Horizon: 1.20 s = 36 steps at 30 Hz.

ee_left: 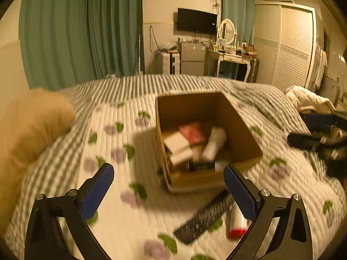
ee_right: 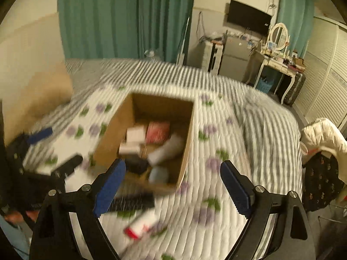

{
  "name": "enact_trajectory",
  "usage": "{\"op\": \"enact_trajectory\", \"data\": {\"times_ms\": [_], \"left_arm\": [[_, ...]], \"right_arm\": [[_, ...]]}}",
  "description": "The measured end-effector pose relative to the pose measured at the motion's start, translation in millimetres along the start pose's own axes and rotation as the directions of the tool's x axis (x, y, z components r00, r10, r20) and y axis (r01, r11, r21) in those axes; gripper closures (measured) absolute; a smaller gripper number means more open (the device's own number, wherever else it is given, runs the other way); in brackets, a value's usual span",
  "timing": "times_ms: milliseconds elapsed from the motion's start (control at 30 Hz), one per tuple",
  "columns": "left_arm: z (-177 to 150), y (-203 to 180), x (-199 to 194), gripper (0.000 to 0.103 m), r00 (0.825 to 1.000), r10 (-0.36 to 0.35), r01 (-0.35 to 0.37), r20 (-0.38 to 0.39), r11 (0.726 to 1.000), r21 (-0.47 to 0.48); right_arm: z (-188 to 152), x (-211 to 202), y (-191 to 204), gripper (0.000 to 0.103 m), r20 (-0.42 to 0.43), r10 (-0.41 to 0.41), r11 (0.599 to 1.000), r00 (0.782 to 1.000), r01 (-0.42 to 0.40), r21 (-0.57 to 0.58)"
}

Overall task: Organize rigid objects
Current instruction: 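Grasp the red-capped white bottle with the right tool while the left tool grasps the black remote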

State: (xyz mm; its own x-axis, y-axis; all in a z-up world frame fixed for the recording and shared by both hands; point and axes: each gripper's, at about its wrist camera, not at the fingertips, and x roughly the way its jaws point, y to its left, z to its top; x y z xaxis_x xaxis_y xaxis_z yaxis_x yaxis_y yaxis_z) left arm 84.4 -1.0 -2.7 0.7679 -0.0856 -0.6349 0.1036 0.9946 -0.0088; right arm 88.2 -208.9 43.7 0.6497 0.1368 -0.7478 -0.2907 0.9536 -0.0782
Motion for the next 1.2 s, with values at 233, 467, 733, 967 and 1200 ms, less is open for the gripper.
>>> {"op": "enact_trajectory", "data": {"times_ms": [233,467,733,967,1200], "left_arm": [[-54.6,-3.5,31.7,0.000,0.995,0.029,-0.025,-0.097,0.999,0.037],[-68.7,6.4,49.8,0.000,0.990,0.039,-0.036,-0.139,0.999,0.028],[-67.7,-0.5,55.2,0.000,0.986,0.052,-0.040,-0.157,0.996,0.077],[-64.4,-19.6,68.7,0.000,0.984,0.054,-0.024,-0.168,0.985,0.171],[-69.2,-52.2,91.7,0.002,0.972,-0.016,0.070,-0.235,0.973,0.221]], "right_arm": [[-68.7,72.0,36.6,0.015,-0.208,0.049,0.998,0.977,-0.056,-0.029],[-104.9,135.7,48.6,0.025,-0.413,0.037,0.998,0.910,-0.058,-0.038],[-114.0,154.9,55.1,0.052,-0.470,0.087,0.994,0.878,-0.109,-0.021],[-96.0,103.8,29.4,0.064,-0.330,0.082,0.996,0.940,-0.090,-0.009],[-67.3,91.0,8.5,0.066,-0.285,0.027,0.999,0.958,-0.037,-0.029]]}}
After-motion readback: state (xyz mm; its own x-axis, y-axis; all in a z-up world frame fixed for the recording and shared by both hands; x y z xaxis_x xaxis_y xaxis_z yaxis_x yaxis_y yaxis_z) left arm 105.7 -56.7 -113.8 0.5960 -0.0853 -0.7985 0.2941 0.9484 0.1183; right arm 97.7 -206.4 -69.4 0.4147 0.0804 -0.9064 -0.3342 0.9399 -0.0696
